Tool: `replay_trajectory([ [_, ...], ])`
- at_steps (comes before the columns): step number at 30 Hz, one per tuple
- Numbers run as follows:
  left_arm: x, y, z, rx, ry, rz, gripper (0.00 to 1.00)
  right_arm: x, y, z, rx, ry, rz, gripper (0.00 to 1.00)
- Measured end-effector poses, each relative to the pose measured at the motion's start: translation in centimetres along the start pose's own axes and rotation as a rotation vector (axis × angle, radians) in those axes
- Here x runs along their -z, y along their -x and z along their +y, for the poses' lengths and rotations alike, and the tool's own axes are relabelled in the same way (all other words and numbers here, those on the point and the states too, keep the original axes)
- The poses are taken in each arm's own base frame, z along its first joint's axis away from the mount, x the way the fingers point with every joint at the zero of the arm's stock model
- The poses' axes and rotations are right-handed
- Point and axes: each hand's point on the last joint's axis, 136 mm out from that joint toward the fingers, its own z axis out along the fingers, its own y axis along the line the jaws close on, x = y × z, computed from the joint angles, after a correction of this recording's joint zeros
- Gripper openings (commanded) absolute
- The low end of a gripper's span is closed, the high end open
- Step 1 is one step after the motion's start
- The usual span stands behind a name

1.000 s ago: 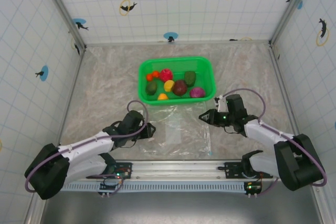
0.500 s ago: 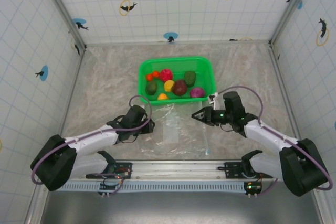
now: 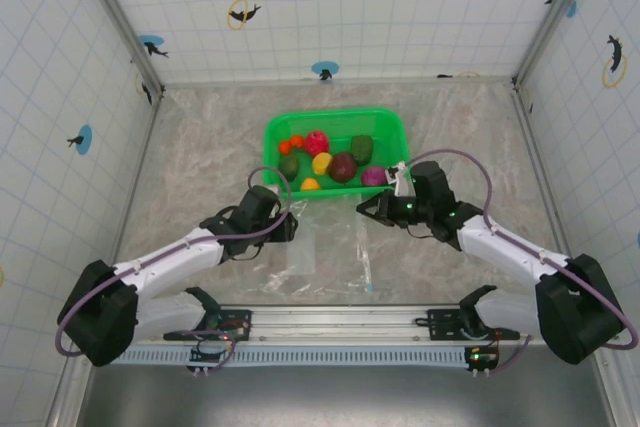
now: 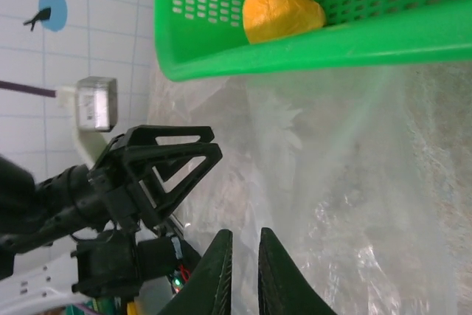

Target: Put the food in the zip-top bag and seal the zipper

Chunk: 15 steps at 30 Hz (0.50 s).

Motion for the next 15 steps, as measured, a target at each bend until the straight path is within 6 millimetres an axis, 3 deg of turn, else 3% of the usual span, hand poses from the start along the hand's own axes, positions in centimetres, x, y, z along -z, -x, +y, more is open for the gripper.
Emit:
replay_trajectory([
  [4, 3.5, 4.0, -3.8, -0.031, -0.101, -0.090, 0.69, -0.4, 0.4, 2.7, 0.009, 0.017, -0.067, 0.08],
  [8, 5.6, 4.9, -5.6, -0.046, -0.163, -0.133, 0.70, -1.0, 0.4, 3.3, 0.025, 0.018, -0.081, 0.16],
  [11, 4.5, 3.2, -3.8, -0.013, -0.103, -0.089, 0.70, -1.0, 1.3, 1.5, 0.073, -0.057, -0.099, 0.21],
  [15, 1.7, -2.3, 0.2, 0.060, -0.008, 0.036, 0.69, -1.1, 1.6, -2.4, 0.102, -0.157, -0.073, 0.29],
])
